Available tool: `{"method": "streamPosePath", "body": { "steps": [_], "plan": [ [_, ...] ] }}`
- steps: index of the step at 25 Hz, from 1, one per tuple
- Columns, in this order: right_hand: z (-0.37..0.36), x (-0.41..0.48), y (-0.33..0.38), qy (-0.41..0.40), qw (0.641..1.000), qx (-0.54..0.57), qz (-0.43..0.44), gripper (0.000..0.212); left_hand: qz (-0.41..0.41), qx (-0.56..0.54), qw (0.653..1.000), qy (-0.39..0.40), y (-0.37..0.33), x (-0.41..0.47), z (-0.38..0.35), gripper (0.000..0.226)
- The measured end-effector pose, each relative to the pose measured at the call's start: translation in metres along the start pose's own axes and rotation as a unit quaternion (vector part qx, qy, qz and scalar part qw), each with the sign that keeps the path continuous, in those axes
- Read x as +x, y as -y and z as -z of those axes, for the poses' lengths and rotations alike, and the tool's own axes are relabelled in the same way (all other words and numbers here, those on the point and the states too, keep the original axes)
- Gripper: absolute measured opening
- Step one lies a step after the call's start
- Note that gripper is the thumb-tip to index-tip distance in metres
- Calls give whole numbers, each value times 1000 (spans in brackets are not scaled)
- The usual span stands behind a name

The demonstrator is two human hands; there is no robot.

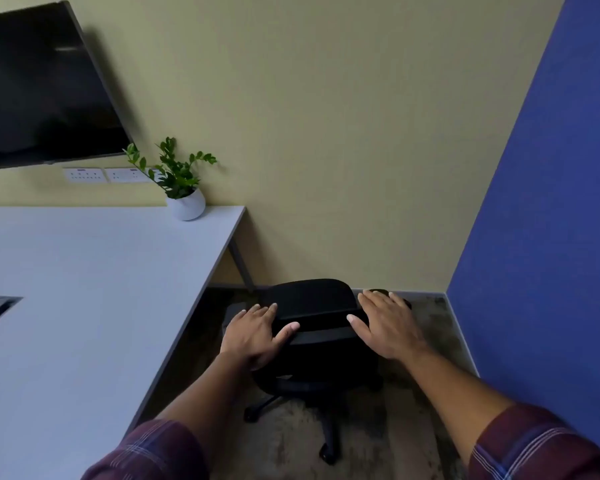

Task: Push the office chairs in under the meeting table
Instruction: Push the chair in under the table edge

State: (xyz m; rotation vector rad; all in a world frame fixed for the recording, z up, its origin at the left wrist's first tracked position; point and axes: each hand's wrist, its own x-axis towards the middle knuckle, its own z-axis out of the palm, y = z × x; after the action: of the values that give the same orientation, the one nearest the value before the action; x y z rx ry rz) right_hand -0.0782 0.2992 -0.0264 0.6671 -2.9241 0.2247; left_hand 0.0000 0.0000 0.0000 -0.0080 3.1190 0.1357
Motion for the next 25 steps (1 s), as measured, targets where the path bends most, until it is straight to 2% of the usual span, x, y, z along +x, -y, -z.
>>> {"method": "streamPosePath", "body": {
  "steps": [3,8,15,25],
  "plan": [
    [-6,11,-5,-29,999,5,15,83,3,25,999,-31,4,5,2,95],
    [-15,28,-2,-73,996,-4,42,65,22,34,996,-77,17,8,-7,102],
    [-21,52,15,-89,992,5,87,60,72,38,994,-76,37,0,-9,106],
    [-29,103,33,-70,986,3,151,62,140,34,987,-77,56,-1,-8,103]
  ]
}}
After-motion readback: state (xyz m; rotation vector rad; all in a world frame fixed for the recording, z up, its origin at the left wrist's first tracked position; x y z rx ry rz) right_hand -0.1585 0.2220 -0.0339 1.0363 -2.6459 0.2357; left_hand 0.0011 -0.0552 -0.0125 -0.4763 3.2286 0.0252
